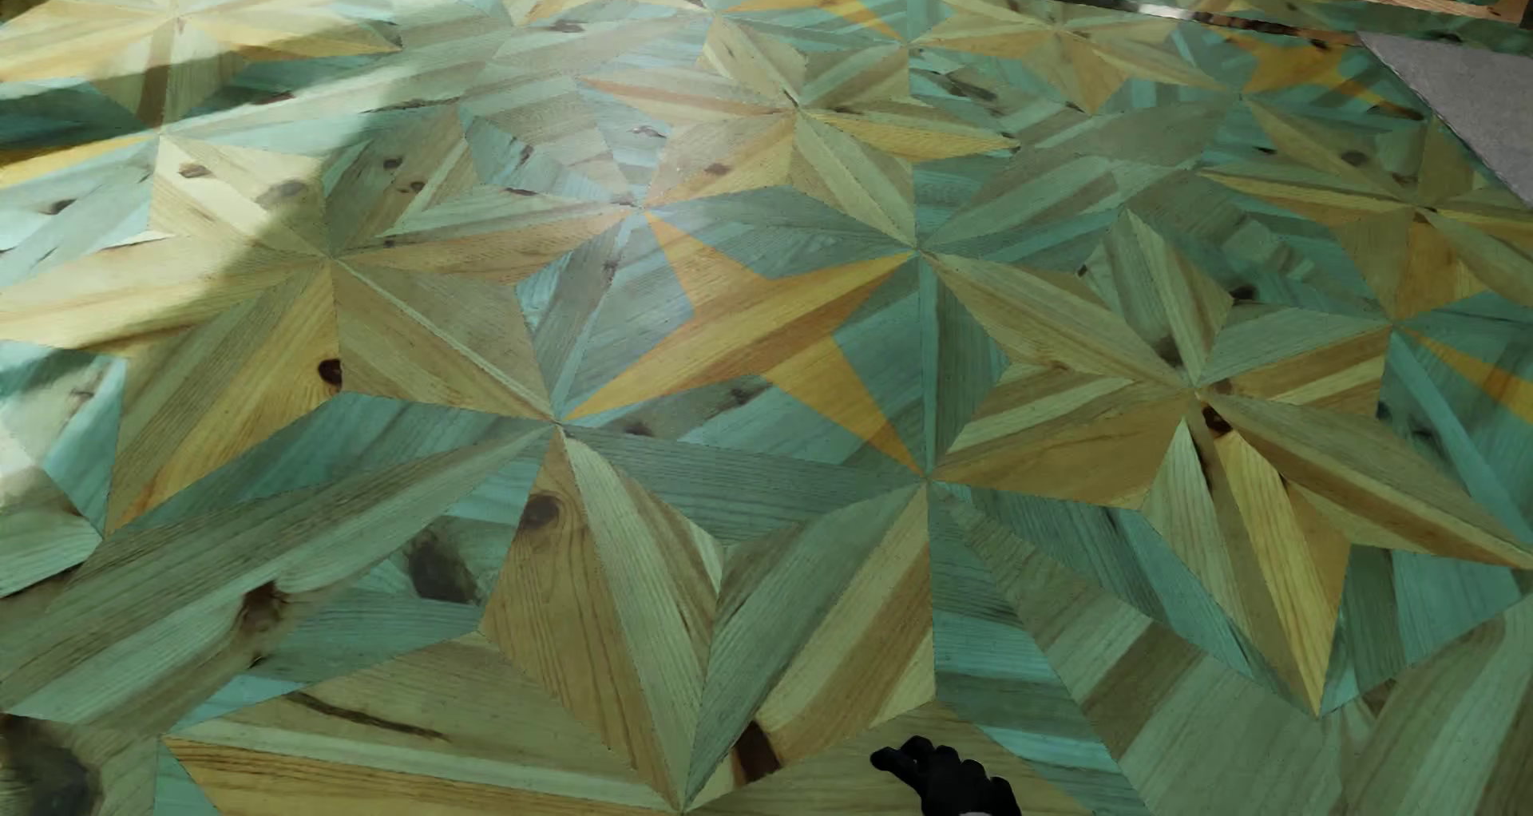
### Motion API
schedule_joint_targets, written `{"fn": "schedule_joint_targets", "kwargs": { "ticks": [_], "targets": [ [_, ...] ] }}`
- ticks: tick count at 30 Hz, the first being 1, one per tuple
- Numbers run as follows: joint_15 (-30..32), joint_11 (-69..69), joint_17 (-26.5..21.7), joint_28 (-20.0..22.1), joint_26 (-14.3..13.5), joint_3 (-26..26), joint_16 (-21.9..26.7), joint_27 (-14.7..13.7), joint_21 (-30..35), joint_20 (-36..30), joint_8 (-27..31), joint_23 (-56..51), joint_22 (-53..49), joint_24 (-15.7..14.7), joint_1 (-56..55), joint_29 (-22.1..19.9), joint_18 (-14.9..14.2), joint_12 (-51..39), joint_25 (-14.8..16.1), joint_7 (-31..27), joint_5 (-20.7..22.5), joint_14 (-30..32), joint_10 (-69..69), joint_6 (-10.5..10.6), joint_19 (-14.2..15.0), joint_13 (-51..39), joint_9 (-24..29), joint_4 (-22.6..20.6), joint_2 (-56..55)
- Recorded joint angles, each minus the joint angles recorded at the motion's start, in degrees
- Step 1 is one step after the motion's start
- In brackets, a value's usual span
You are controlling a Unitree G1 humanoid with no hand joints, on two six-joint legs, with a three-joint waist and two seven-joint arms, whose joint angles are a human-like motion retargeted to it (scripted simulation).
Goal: Head to the bed
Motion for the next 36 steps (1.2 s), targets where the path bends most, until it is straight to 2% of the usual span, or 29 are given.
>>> {"fn": "schedule_joint_targets", "kwargs": {
  "ticks": [3,8,15,23,28,30,32,34,36],
  "targets": [
    [0.62,-2.65,0.41,-0.42,1.23,-0.77,-0.03,-0.22,-0.96,0.45,3.42,0.96,0.59,-0.26,2.71,-0.2,-1.33,-0.13,0.24,3.66,2.99,0.37,-0.7,0.97,-0.42,1.05,-0.18,2.03,1.27],
    [-0.54,-2.25,0.71,-0.35,0.44,-1.68,-0.6,0.93,-3.41,-1.0,9.12,4.23,-0.86,-0.5,6.56,-0.34,-3.67,-1.39,-0.33,9.82,6.68,0.77,-1.47,2.62,-1.66,2.06,-0.47,4.91,0.78],
    [-1.23,-2.17,1.3,-1.26,-0.28,-2.43,-0.28,0.19,-6.6,-4.25,16.09,4.96,-1.21,-0.29,10.23,-0.64,-6.71,-3.91,-0.73,17.87,12.21,1.29,-1.61,4.69,-3.7,3.22,-1.1,8.94,-0.35],
    [-2.15,-1.22,2.6,-2.04,-1.05,-2.81,-0.83,0.11,-8.36,-5.84,19.88,4.16,-0.84,0.56,12.08,-0.28,-9.59,-5.6,-1.56,22.51,17.24,1.57,1.08,6.37,-5.85,4.84,-1.57,13.98,-1.0],
    [-3.06,1.2,3.3,-1.9,-0.9,-2.37,-0.29,-0.73,-8.41,-5.41,21.73,3.35,-0.54,1.0,10.53,-0.1,-10.61,-4.96,-2.13,22.81,20.92,-0.01,9.94,7.64,-6.93,4.49,-1.13,20.46,-2.29],
    [-3.46,2.69,3.45,-0.96,-1.04,-1.89,0.17,-1.1,-8.43,-5.1,22.65,2.67,-0.7,0.48,8.08,0.0,-9.98,-4.77,-2.02,19.01,22.77,-0.32,15.76,8.53,-7.19,4.01,-0.62,23.69,-3.05],
    [-3.65,4.12,2.99,0.87,-1.54,-0.84,0.47,-1.9,-8.63,-4.6,24.52,2.3,-1.19,-0.09,3.5,-0.1,-8.4,-4.05,-1.79,6.47,24.57,-0.1,21.06,9.45,-7.2,3.94,0.07,23.69,-3.56],
    [-3.6,5.73,2.65,3.28,-1.75,0.42,0.02,-2.31,-8.91,-4.05,27.51,2.81,-1.81,-0.78,-1.42,0.06,-8.84,-3.25,-1.71,-13.24,25.88,-0.08,25.03,10.1,-6.84,3.02,0.68,17.74,-4.47],
    [-3.32,7.38,2.28,5.33,-2.34,1.18,-0.23,-2.53,-8.66,-2.94,31.15,3.23,-2.97,-1.6,-3.69,0.49,-12.5,-1.99,-1.92,-34.9,26.53,-1.26,28.58,10.27,-6.06,1.74,1.03,5.77,-6.2]
  ]
}}
